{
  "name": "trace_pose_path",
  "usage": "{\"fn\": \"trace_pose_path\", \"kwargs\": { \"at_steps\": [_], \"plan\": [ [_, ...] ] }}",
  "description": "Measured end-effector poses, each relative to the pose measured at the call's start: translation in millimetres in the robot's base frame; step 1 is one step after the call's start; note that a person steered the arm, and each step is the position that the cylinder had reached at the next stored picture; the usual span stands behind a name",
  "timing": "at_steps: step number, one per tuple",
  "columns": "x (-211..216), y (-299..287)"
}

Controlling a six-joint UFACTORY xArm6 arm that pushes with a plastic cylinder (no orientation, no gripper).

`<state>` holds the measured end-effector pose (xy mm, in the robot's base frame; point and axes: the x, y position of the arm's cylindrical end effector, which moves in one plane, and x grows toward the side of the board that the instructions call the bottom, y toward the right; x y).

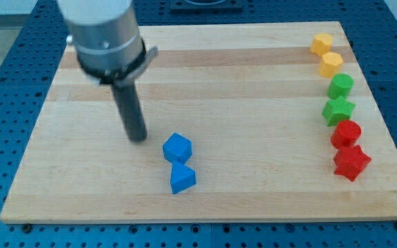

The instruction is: Move the blue triangle below the red star

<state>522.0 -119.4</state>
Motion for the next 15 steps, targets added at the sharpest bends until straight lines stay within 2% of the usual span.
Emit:
{"fn": "trace_pose_path", "kwargs": {
  "at_steps": [1,2,4,6,9,10,11,12,13,14,15],
  "plan": [
    [38.5,-2.3],
    [33.3,1.0],
    [37.5,89.5],
    [37.6,107.7],
    [38.4,75.4],
    [72.5,79.3],
    [80.6,79.4],
    [67.0,92.5],
    [45.1,137.4],
    [45.1,137.7],
    [47.6,163.8]
  ]
}}
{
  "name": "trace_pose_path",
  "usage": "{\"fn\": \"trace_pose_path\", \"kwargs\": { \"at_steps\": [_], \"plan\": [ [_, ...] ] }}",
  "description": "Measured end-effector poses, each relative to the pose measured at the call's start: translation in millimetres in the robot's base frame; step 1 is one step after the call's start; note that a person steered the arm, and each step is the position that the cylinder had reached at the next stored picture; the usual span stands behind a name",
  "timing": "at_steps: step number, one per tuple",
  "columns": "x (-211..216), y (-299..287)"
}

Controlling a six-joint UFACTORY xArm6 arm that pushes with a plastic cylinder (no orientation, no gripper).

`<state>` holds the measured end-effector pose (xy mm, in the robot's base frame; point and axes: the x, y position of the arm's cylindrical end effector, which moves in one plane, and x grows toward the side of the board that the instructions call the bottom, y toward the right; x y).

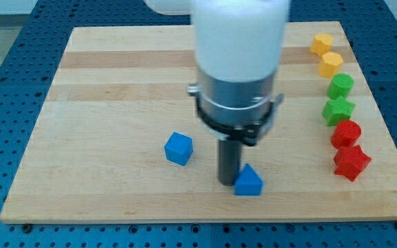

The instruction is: Move the blue triangle below the red star

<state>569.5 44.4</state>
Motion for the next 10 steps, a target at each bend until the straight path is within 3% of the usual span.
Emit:
{"fn": "trace_pose_path", "kwargs": {
  "at_steps": [2,6,8,10],
  "plan": [
    [2.3,9.8],
    [6.2,87.4],
    [3.7,59.0],
    [46.9,63.6]
  ]
}}
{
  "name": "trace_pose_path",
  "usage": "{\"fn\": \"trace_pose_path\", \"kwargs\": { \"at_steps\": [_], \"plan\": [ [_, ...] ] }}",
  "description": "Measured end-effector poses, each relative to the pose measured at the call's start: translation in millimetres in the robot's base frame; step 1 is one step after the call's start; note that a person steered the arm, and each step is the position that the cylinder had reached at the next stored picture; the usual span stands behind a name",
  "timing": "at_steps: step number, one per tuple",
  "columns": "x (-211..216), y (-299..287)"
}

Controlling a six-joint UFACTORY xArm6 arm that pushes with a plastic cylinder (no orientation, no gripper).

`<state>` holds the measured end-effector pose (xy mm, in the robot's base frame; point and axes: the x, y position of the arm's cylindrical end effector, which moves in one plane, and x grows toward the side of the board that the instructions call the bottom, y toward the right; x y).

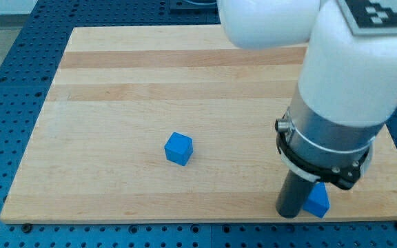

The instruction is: Move the blue triangle below the red star

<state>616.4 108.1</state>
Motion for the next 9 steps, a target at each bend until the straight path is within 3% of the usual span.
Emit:
{"fn": "trace_pose_path", "kwargs": {
  "at_steps": [2,3,7,9],
  "plan": [
    [-8.7,0.0],
    [1.6,34.1],
    [-10.2,69.8],
    [-18.3,-89.1]
  ]
}}
